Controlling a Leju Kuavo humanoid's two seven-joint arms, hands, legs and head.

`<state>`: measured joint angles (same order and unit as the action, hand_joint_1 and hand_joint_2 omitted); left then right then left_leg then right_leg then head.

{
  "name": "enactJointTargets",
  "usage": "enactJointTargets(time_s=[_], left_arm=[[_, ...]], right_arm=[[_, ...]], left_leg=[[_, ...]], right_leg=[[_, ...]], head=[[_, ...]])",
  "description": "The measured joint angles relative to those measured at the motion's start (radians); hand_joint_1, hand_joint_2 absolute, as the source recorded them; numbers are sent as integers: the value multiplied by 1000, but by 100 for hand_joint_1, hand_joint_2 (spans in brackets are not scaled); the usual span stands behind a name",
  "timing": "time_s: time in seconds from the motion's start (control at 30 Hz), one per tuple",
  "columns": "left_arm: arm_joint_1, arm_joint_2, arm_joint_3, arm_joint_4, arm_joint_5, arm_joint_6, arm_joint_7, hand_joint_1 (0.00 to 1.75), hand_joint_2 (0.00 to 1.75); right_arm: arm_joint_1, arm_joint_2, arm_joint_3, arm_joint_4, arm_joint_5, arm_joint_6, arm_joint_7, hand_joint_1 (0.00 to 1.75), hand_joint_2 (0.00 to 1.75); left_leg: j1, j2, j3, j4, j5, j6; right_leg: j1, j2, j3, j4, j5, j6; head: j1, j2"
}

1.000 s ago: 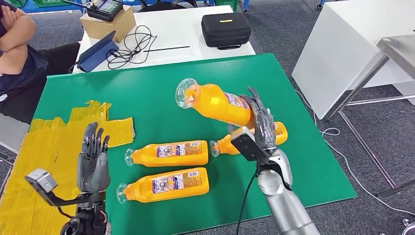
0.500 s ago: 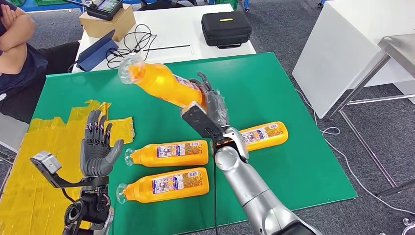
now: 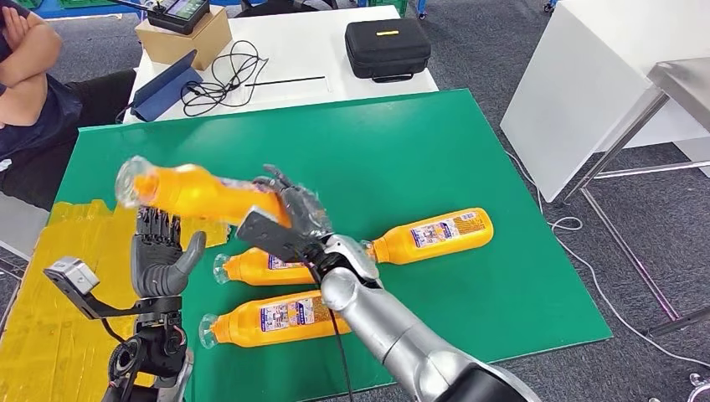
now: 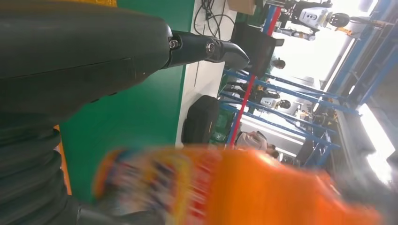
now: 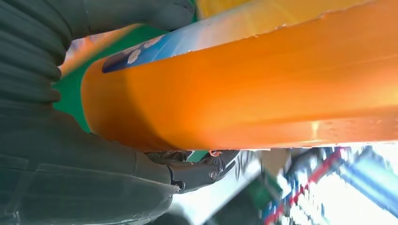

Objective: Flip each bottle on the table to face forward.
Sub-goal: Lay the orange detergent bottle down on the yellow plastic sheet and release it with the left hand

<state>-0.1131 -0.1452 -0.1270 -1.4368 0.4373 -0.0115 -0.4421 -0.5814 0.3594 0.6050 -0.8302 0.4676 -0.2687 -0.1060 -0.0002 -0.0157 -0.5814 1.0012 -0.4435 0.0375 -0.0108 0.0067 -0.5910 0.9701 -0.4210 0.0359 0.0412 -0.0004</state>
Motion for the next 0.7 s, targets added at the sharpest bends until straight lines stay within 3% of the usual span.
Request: enactJointTargets(time_s=[0.2, 0.47, 0.7], left_arm=[[32, 1, 0, -46, 3, 0, 9, 0, 175], [90, 0, 2, -122, 73, -64, 72, 0, 175], [125, 0, 10, -167, 143, -121, 112, 1, 175]], right_arm=[[-26, 6, 176, 76, -67, 12, 52, 175, 175], [-67, 9, 382, 97, -29, 7, 160, 175, 175], [-94, 8, 456, 72, 42, -9, 213, 175, 175]], left_leg=[[0, 0, 0, 0, 0, 0], [0, 0, -1, 0, 0, 0], [0, 1, -1, 0, 0, 0]], right_leg=[[0, 0, -1, 0, 0, 0], [0, 0, -1, 0, 0, 0], [0, 0, -2, 0, 0, 0]], head=[[0, 0], [0, 0], [0, 0]])
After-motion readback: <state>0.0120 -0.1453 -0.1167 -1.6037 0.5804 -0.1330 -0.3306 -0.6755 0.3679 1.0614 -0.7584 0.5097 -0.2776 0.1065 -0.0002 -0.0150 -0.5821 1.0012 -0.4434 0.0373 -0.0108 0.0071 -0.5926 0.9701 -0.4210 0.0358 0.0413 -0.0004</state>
